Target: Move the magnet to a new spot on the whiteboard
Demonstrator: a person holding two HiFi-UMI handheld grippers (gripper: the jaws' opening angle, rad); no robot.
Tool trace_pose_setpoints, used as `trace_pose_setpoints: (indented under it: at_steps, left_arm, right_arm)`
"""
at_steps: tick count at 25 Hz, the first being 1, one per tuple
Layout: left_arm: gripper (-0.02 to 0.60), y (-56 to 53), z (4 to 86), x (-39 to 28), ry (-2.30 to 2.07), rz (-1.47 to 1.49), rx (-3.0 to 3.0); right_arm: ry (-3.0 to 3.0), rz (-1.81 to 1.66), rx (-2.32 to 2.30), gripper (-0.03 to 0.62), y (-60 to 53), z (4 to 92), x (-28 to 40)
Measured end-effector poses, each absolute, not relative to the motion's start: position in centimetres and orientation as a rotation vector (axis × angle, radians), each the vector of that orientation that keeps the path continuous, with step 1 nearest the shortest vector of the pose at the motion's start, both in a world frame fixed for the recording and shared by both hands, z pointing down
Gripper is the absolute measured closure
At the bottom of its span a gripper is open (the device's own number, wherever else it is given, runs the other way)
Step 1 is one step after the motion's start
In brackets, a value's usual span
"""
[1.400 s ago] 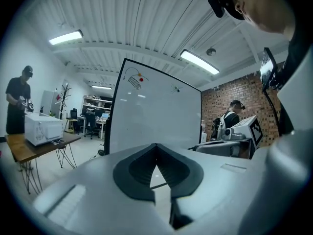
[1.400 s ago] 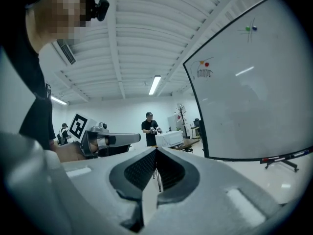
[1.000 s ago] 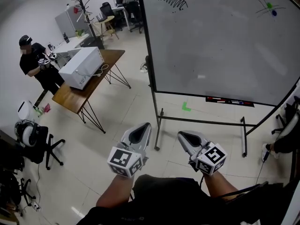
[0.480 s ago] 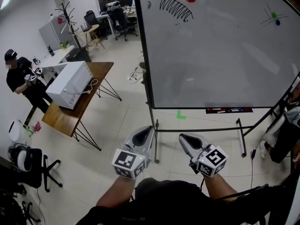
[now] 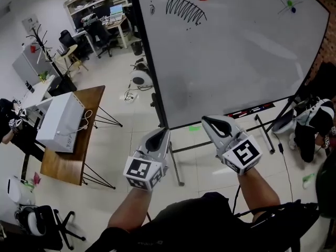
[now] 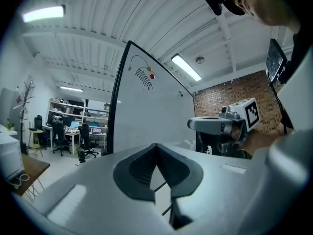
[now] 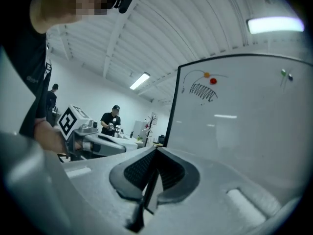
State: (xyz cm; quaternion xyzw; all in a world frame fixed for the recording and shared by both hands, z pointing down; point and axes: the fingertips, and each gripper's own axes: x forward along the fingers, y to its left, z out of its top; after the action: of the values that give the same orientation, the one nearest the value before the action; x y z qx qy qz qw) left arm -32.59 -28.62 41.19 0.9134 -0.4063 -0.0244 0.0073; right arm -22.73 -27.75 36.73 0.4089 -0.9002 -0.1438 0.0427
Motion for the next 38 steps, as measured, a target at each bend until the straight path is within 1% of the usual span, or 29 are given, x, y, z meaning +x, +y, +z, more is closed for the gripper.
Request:
trace_pose_setpoints:
  at_steps: [8,11,13,17,22,28,36,38]
  left_arm:
    - [0.566,-31.3,40.4,-32.2,-1.209,-0.093,2.878]
    - [0.566,-32.1,40.1,-31.7,-1.224,-0.083,2.872]
    - [0.566,-32.6,40.2,-31.3,-1.233,-0.073,2.868]
    - [0.566,-33.8,40.3,-30.7,-1.257,-0.067,2.844]
    - [0.566,-34.8,40.2,-30.3,-1.282,-0.083,2.823]
    - [0.566,-35.1,40.3,-30.1,-1.31,-0.083,2.811]
    - [0.566,-35.4,40.8,-30.5,-1.325,-0.073,2.791]
    - [0.566,-35.3,40.8,-30.5,-1.323,-0.075,2.79]
  right_arm:
    - [-2.652,-0.861,1.373,0.592,-33.8,21.6,-21.4]
    - [-2.598,-0.976,1.421,0.581,-36.3,16.6,-20.5]
    - [-2.564,-1.021,1.462,0.551,-38.0,14.0,-19.8]
    - [-2.497,-1.102,1.532,0.533,-41.2,10.0,-18.7]
    - [-2.459,-1.145,1.575,0.506,-43.8,6.9,-18.2]
    - [-2.381,-1.138,1.576,0.46,-46.6,6.1,-18.7]
    - [-2.272,-1.149,1.618,0.459,-47.9,6.4,-19.2]
    - [-2.239,-1.162,1.63,0.484,-47.9,6.3,-19.2]
